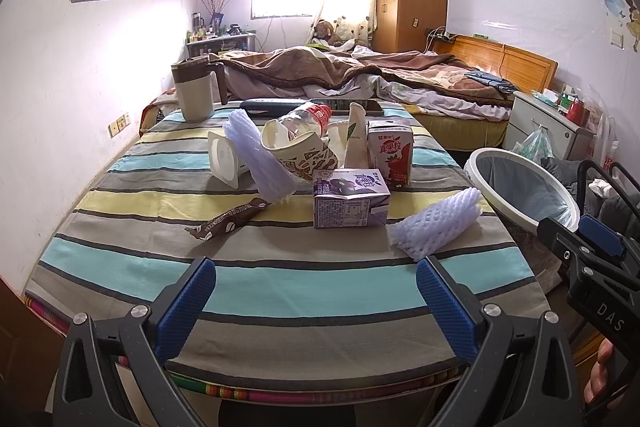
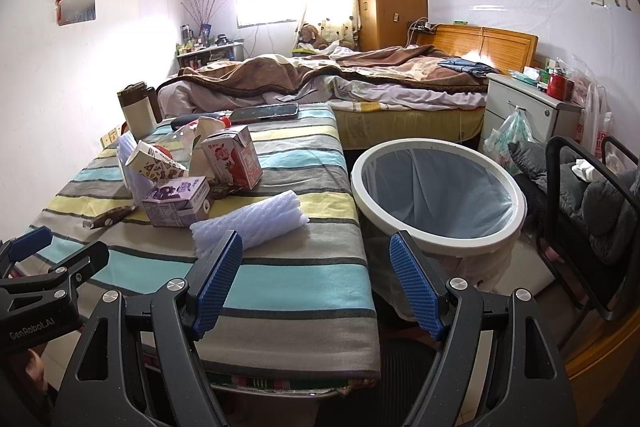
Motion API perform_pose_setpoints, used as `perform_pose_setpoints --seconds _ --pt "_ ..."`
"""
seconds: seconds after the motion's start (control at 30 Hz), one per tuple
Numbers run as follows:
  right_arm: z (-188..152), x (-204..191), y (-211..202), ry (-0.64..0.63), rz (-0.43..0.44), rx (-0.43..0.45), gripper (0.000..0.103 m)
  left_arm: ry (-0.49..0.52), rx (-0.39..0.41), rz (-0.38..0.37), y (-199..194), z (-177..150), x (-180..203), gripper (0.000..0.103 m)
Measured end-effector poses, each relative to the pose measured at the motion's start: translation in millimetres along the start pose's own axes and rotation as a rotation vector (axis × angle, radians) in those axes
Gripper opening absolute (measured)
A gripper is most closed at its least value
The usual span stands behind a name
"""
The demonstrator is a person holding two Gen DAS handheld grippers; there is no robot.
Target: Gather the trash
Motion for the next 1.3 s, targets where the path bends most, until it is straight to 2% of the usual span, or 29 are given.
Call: perform_pose_setpoints --seconds 0.87,1.2,1.3 --pt "-0.3 0.1 0.1 0.000 0.000 -0.002 0.077 -0.004 -0.003 0.002 1.0 -0.1 -1.9 0.102" --pt "-3.2 -0.9 5.8 0.002 0.000 -0.021 0.077 -0.012 -0.018 0.009 10.2 -1.9 -10.3 0.102" --pt "-4.5 -1.3 12.5 0.004 0.000 -0.037 0.077 -0.036 -0.040 -0.011 17.5 -3.8 -16.7 0.102"
Point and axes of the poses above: each gripper's, at about its wrist camera, not at the fingertips, and y roughly the way its jaws point, x to its right, z to its top, the point moved 6 cm from there along y, roughly the way its jaws point, and after that the axes turned 8 degrees about x, right-handed, at the moved point
